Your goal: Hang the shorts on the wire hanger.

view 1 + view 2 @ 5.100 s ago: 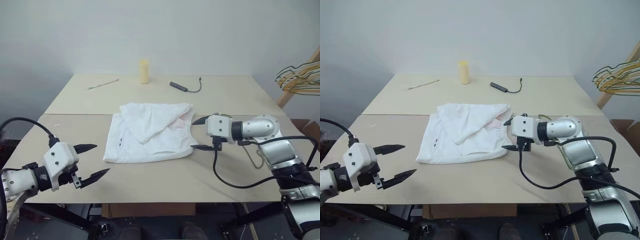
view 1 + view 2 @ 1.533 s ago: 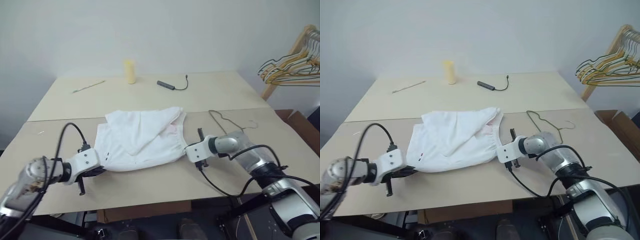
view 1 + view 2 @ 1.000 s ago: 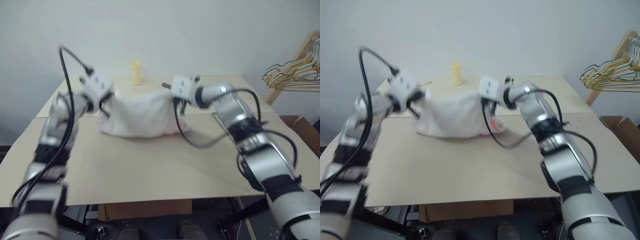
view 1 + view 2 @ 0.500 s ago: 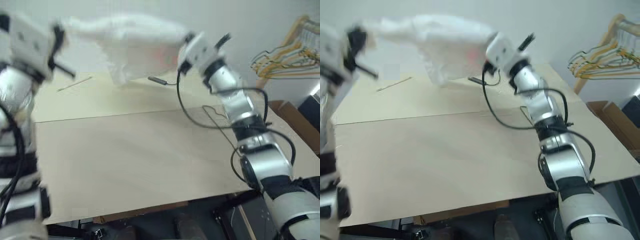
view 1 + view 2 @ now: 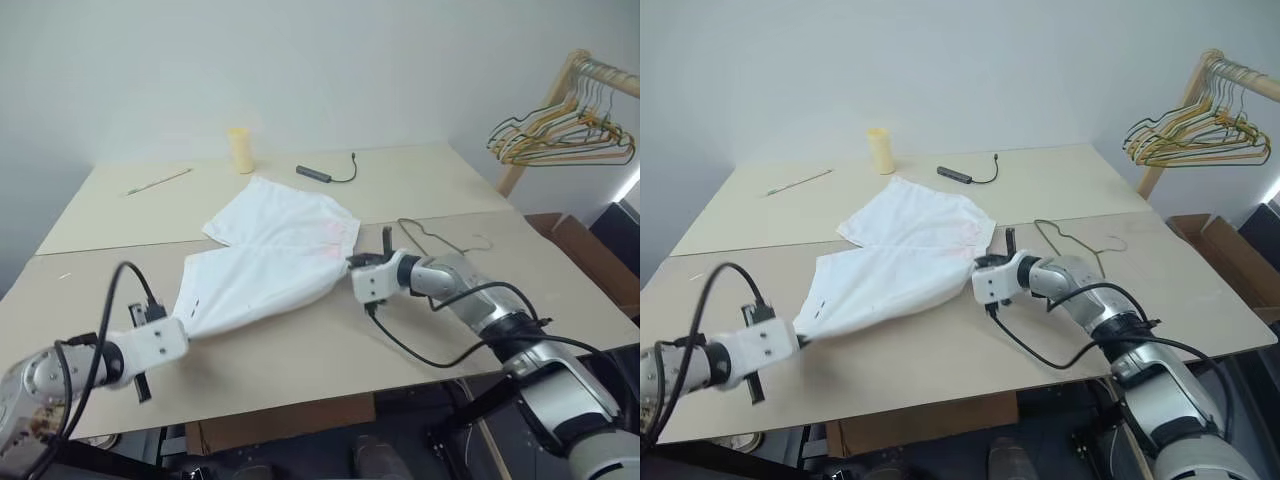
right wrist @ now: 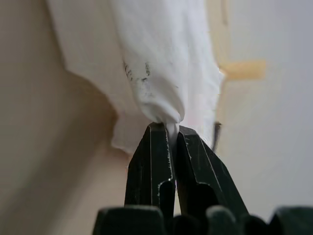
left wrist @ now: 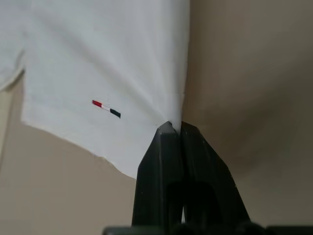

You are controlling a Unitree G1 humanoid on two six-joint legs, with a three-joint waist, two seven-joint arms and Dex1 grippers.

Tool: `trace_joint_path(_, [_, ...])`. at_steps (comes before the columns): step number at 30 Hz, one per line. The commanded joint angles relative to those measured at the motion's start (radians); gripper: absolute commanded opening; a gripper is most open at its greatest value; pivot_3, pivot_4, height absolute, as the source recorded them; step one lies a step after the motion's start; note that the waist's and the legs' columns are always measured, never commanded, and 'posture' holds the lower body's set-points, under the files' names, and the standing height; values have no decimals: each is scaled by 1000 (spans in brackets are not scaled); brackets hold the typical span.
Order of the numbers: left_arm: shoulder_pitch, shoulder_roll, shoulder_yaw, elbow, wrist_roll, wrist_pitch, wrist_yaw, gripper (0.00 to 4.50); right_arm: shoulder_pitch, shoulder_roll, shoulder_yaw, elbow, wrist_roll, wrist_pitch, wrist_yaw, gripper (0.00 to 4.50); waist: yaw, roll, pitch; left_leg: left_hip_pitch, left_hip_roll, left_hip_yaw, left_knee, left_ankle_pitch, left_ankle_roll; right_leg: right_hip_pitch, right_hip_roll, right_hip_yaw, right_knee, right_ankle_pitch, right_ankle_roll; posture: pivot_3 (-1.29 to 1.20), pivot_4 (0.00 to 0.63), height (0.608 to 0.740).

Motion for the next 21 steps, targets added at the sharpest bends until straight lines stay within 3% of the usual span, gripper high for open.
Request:
trace_joint_path(1, [100,78,59,-95,0,53,-124,18,9,-65,-14,-139,71,17,179,0,3,0,0,0,0,0,0,0,0,0,0,0,0,0,-1,-20,0,740])
trace_joint_path(5, [202,117,86,-136,23,73,-186,18,32,-106,-9,-225,124,52,329,0,5,0,0,2,3,1,-1,-3,1,1,3,0,0,-3,-3,-22,0,740])
trace_joint_path(10, [213,116,92,-161,17,101,-209,18,45,-137,-6,-266,171,15,434,0,20,0,0,3,3,1,-1,-3,1,0,3,0,1,-5,-2,-23,0,740])
trace_joint_path(11, [203,112,91,-164,6,98,-212,359,47,-139,-7,-266,175,8,441,0,23,0,0,3,4,2,-1,-3,1,0,3,0,1,-5,-2,-23,0,740])
trace_joint_path(13, [164,93,79,-161,-2,94,-193,654,47,-145,-5,-264,192,-1,468,620,28,0,0,3,4,2,-1,-3,1,0,3,0,0,-6,-5,-26,0,740])
trace_joint_path(21, [91,112,149,-119,-90,55,-305,3218,93,-215,-82,-329,289,103,551,3365,34,0,0,2,4,4,-1,-3,1,0,3,0,0,-6,-8,-70,0,740])
